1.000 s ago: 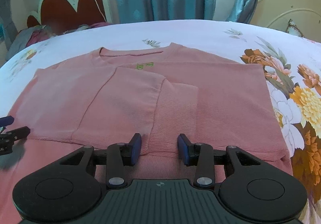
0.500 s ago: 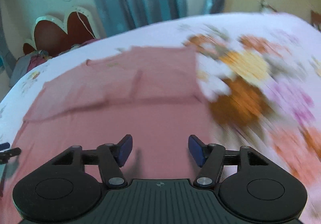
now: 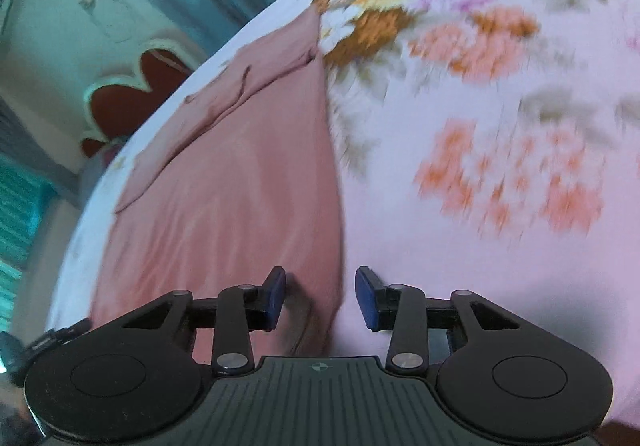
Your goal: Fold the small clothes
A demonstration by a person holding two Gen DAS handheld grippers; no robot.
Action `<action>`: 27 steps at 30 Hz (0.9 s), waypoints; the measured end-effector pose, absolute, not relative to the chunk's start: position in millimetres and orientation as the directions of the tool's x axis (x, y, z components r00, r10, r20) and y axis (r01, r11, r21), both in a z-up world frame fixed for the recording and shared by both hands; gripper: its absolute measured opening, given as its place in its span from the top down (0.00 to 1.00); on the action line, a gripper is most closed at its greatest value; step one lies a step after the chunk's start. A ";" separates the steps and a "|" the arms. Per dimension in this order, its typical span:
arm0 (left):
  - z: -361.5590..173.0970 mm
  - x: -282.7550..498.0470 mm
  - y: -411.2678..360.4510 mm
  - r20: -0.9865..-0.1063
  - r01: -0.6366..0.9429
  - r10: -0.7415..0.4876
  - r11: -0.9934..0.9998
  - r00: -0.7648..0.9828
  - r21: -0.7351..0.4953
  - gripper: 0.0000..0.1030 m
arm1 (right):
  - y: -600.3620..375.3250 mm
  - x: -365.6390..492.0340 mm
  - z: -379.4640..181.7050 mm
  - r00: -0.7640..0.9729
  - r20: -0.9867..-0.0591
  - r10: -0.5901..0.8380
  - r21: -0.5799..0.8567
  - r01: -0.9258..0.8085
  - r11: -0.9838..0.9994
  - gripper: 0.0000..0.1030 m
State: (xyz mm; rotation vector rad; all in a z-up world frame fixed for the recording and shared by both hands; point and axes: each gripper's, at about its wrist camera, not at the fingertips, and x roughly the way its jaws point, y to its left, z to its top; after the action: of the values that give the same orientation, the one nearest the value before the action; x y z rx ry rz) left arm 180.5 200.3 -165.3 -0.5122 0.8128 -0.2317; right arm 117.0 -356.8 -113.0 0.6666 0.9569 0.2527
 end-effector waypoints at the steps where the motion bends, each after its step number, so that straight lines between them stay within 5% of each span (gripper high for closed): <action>1: -167.5 176.0 202.5 -0.618 0.001 -0.408 0.835 0.672 -0.551 0.41 | -355.2 114.0 -113.7 0.561 -0.662 0.498 0.639 0.075 0.765 0.62; 7: -190.9 174.9 215.6 -0.494 -0.034 -0.551 0.644 0.672 -0.764 0.41 | -355.1 122.4 -123.4 0.555 -0.594 0.582 0.731 0.072 0.678 0.64; 9: -193.4 176.4 212.8 -0.494 -0.030 -0.548 0.649 0.675 -0.760 0.43 | -355.0 129.7 -128.5 0.544 -0.578 0.608 0.755 0.073 0.652 0.71; 21: -192.7 175.9 198.8 -0.530 -0.027 -0.504 0.707 0.682 -0.707 0.49 | -370.9 133.2 -126.2 0.618 -0.572 0.538 0.733 0.091 0.674 0.71; 27: -194.8 176.1 198.8 -0.516 -0.034 -0.507 0.691 0.690 -0.723 0.49 | -376.8 147.9 -143.1 0.572 -0.526 0.629 0.797 0.075 0.599 0.72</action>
State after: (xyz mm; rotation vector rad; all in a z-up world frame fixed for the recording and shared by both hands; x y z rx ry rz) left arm 176.1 198.8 -194.8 -0.7760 0.7766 -0.2966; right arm 147.9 -376.8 -143.1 0.8879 0.9222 0.3801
